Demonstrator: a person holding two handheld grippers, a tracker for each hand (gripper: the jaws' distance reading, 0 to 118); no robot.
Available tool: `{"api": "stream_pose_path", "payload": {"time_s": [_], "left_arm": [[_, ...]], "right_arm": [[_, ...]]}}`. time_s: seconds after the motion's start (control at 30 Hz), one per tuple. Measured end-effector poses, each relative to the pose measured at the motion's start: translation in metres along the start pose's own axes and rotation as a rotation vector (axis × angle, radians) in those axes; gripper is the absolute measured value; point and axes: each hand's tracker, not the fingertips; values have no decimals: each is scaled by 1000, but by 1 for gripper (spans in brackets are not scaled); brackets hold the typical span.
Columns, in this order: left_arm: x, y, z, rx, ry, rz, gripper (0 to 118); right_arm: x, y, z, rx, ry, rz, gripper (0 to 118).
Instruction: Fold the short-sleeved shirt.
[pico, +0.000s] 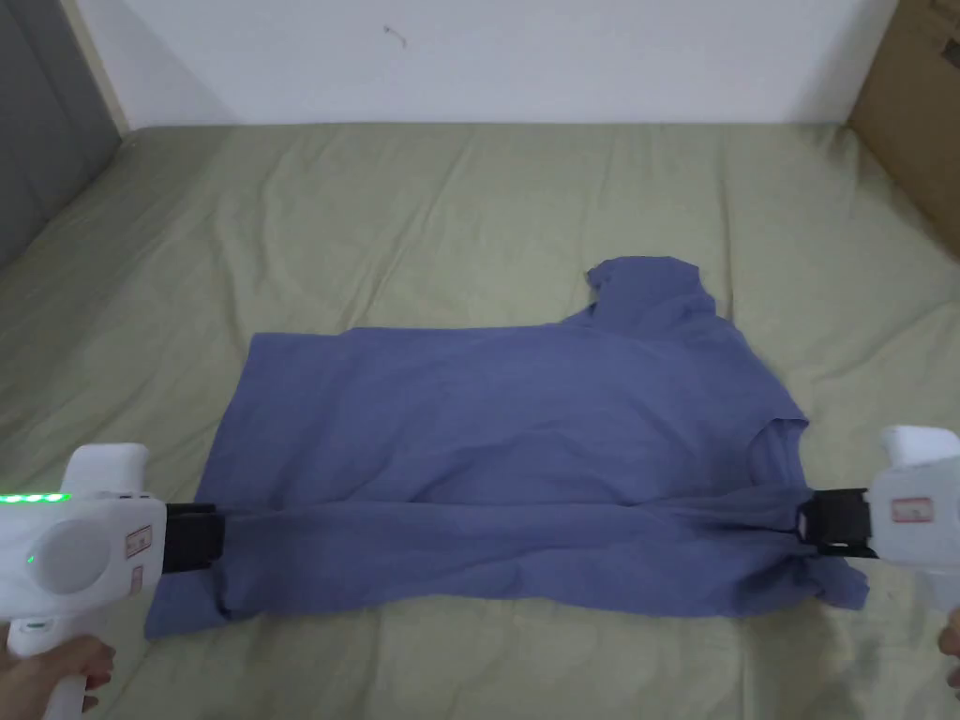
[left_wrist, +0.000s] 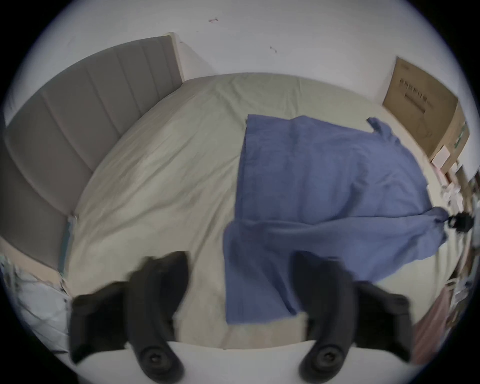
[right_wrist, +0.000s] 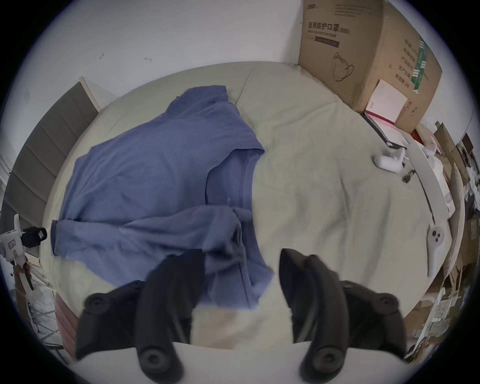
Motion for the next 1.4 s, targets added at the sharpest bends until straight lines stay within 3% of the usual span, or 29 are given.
{"api": "stream_pose_path", "payload": {"time_s": [0.03,0.07,0.23,0.27,0.33,0.37,0.53,0.6,0.63,0.7,0.73,0.77,0.8,0.83,0.9,1.0,1.07,1.13,1.2,1.27,1.4], "left_arm": [[-3,-7,7,11,-34,29,25],[-6,-17,17,15,-71,70,0],[-6,-53,21,15,-68,113,2],[-3,-55,18,22,-60,106,22],[-7,-56,13,22,-43,131,76],[-8,-55,9,-3,-61,158,95],[-6,-52,-16,-51,-91,205,100],[0,-55,-34,-147,-71,190,84],[5,-56,-37,-152,0,149,83],[13,-51,-26,-109,-20,101,58],[14,-47,-21,-107,-26,97,39],[16,-43,-17,-95,-25,78,9],[11,-40,-12,-87,-45,73,9],[12,-38,-12,-93,-96,108,9],[19,-34,-16,-104,-56,91,9],[19,-35,-18,-110,-45,64,9],[13,-38,-25,-114,-49,58,9],[11,-37,-27,-114,-55,66,9],[9,-35,-27,-120,-58,73,9],[10,-33,-26,-122,-57,60,9],[10,-32,-16,-112,-55,12,9]], "right_arm": [[1,-8,7,9,4,-7,8],[3,-19,16,29,13,-12,0],[1,-70,18,-27,24,-15,0],[1,-79,17,-35,8,-11,0],[-1,-89,19,-47,3,-3,0],[0,-92,20,-45,3,-11,0],[0,-101,26,-44,21,-50,0],[-1,-104,26,-44,28,-57,0],[-2,-104,25,-47,37,-61,0],[-4,-104,25,-35,53,-74,0],[-3,-103,25,-29,58,-81,11],[-3,-98,23,-23,60,-84,40],[-4,-91,18,-22,62,-80,66],[-5,-84,12,-23,62,-72,77],[-3,-66,-4,-16,48,-32,77],[2,-38,-31,-31,19,-51,77],[4,-27,-45,-41,69,-86,63],[2,-28,-63,-79,55,-82,58],[-7,-30,-55,-66,13,-26,14],[-8,-33,-31,-26,44,14,12],[-4,-41,-5,1,69,22,11]]}}
